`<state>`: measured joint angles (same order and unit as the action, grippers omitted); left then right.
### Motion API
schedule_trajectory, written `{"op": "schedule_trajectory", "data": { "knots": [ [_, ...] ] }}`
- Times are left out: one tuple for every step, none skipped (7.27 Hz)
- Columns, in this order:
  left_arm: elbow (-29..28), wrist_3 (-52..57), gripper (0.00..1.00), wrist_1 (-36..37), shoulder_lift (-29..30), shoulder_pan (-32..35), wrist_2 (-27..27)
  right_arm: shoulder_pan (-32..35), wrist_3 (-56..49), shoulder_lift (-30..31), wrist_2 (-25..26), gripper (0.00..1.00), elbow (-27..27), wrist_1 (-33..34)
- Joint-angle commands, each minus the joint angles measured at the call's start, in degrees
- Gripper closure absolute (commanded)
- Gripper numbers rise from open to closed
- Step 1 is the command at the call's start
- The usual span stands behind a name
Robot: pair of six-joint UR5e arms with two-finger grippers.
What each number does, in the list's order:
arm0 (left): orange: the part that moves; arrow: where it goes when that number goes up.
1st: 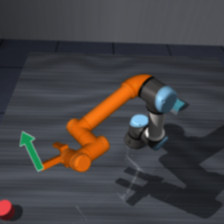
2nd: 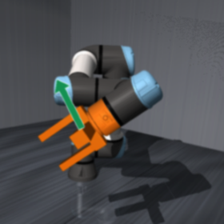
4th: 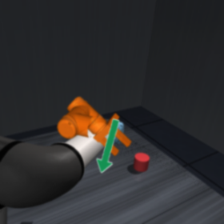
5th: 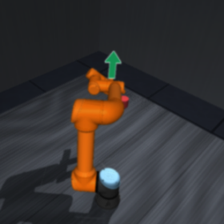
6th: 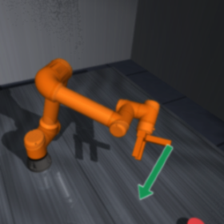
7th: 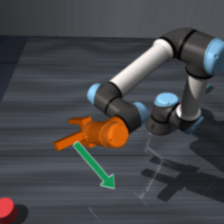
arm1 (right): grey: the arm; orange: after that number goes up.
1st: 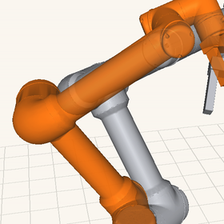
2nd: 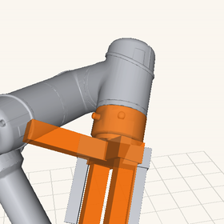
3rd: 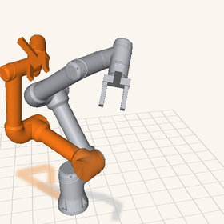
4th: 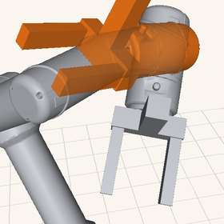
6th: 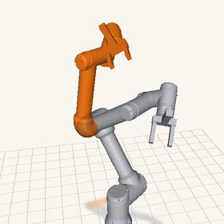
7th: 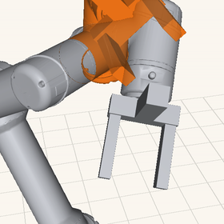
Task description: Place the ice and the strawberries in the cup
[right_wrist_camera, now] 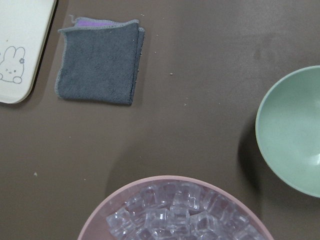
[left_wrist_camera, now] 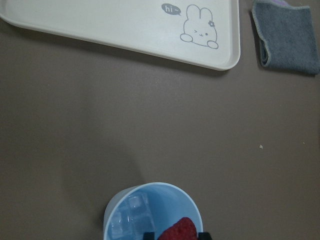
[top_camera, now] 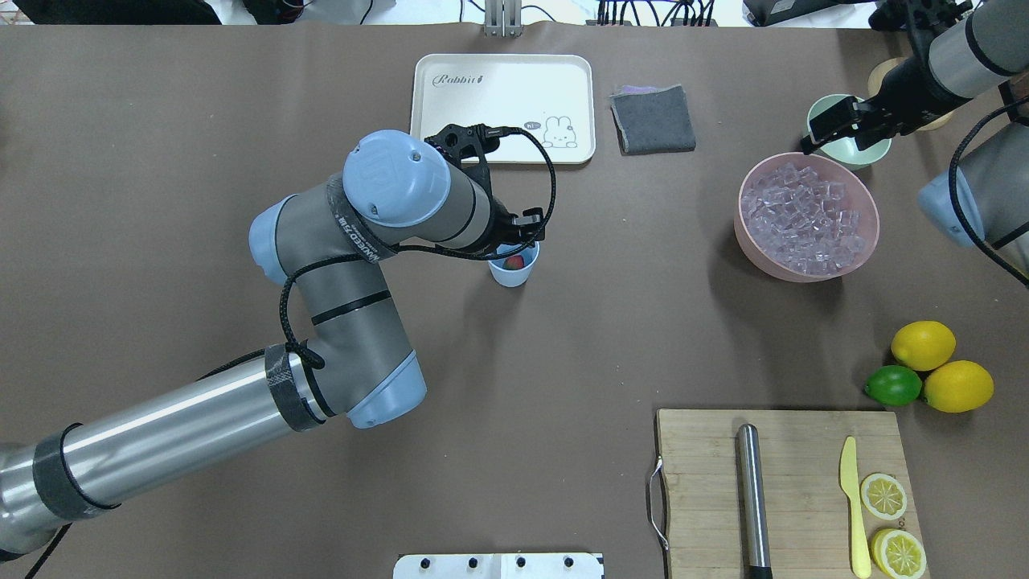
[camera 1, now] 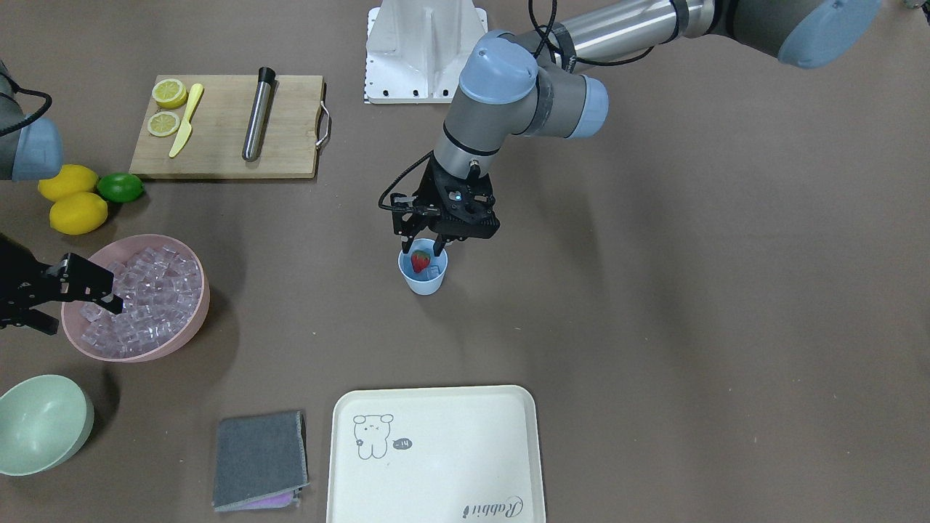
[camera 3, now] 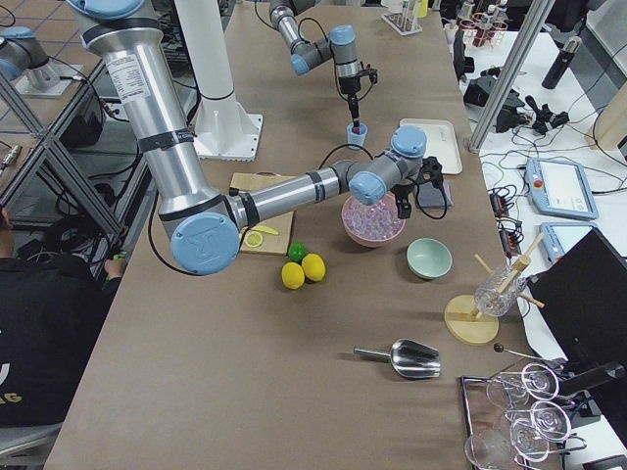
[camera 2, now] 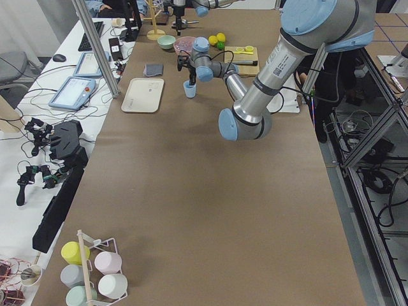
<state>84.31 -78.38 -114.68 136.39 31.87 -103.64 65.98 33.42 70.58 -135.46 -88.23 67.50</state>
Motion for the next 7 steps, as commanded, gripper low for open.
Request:
{"op": "schedule_trajectory", "data": {
  "knots": [
    [2.9,2.8,0.02,0.0,-2.3,1.0,1.2,0.3,0.0,0.1,-0.2,0.0,0.0,0.0],
    [6.7,3.6,0.02,0.5,-4.7,1.5,3.9,0.6,0.0,0.0,-0.3,0.0,0.0,0.0],
    [7.4,8.7,0.02,0.7,-6.4,4.3,3.5,1.4,-0.1,0.1,-0.6,0.0,0.0,0.1],
    [7.4,12.9,0.02,2.8,-6.5,7.6,3.4,2.4,-0.4,0.2,-0.8,0.0,0.0,0.2],
    [7.4,22.8,0.02,4.4,-8.1,13.2,-1.2,3.5,-0.9,0.9,-0.9,0.0,0.0,0.2],
    [8.0,36.8,0.02,4.2,-11.3,19.1,-7.5,4.9,-3.0,2.1,-0.9,0.0,0.1,0.2],
    [9.5,43.4,0.02,3.5,-15.1,23.4,-8.0,7.4,-7.4,4.1,-0.9,0.0,0.8,0.3]
  ]
}}
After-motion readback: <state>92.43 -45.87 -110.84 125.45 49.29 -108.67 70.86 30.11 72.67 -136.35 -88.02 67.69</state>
